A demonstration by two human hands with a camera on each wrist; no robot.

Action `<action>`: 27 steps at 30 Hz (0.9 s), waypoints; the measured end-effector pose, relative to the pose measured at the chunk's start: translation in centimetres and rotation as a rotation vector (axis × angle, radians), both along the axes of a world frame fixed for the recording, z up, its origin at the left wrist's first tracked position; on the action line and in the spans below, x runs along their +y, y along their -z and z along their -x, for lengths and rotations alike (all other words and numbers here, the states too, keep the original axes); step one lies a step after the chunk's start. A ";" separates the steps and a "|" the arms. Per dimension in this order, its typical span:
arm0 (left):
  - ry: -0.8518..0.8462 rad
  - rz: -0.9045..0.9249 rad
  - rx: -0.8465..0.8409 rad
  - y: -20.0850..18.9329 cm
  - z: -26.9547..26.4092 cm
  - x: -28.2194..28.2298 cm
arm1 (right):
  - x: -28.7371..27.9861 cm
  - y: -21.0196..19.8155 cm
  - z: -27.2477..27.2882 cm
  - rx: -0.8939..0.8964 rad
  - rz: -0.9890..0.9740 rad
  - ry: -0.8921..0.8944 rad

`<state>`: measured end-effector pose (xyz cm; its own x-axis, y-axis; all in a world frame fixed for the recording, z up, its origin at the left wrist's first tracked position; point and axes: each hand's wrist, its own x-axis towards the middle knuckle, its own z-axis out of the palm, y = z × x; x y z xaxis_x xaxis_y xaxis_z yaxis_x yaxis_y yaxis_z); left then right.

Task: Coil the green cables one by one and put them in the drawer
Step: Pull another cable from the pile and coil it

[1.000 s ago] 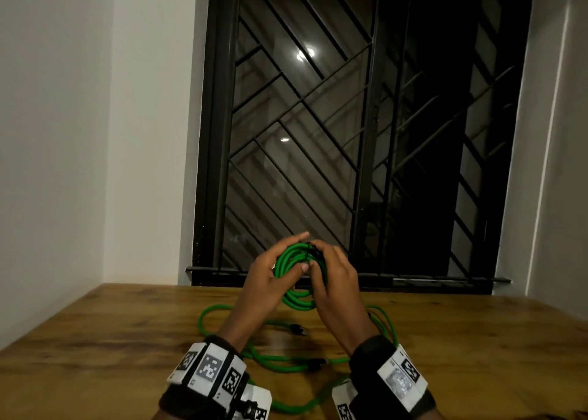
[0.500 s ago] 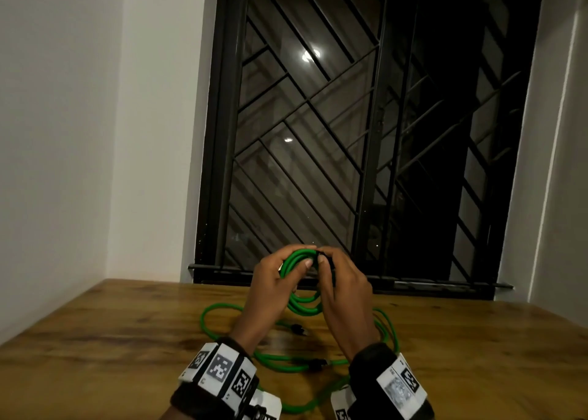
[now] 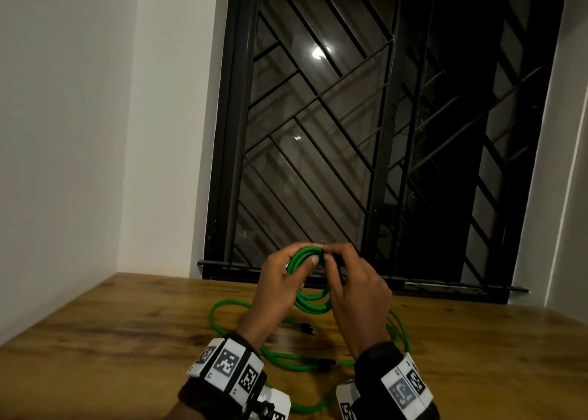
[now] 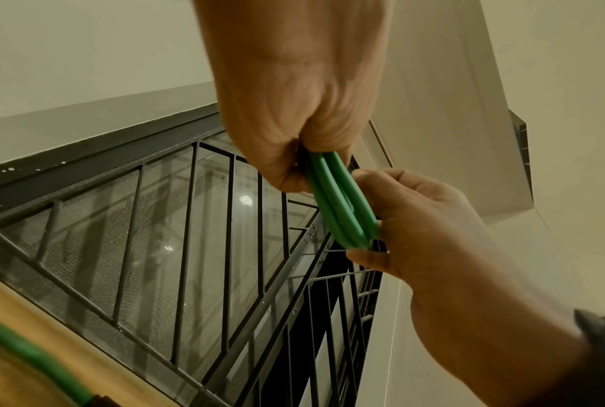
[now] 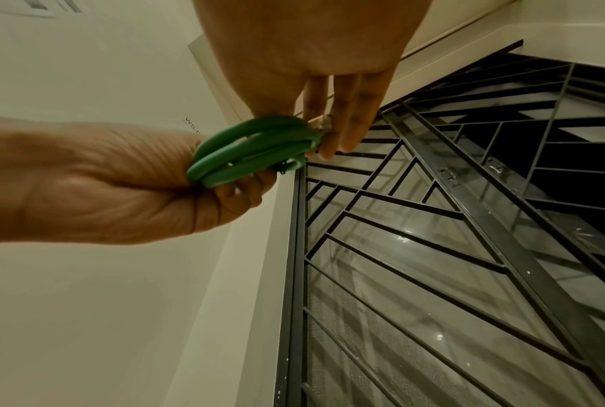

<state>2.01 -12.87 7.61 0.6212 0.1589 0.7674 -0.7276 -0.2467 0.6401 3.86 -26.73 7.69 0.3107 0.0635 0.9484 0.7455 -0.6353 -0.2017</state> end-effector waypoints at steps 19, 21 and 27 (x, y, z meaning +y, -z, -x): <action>-0.023 -0.314 -0.052 -0.3 0.8 -0.1 | -1.3 0.0 -1.6 0.038 -0.106 -0.115; -0.036 -0.359 -0.061 -0.3 0.9 -0.3 | -1.2 0.2 -1.8 0.055 -0.151 -0.103; -0.014 -0.329 -0.045 -0.3 1.0 -0.5 | -1.2 -0.1 -2.2 0.048 -0.178 -0.179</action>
<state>0.99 -13.39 7.91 0.5847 -0.0934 0.8058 -0.7485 -0.4452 0.4915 6.08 -27.90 7.81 0.3546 -0.0455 0.9339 0.8297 -0.4453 -0.3367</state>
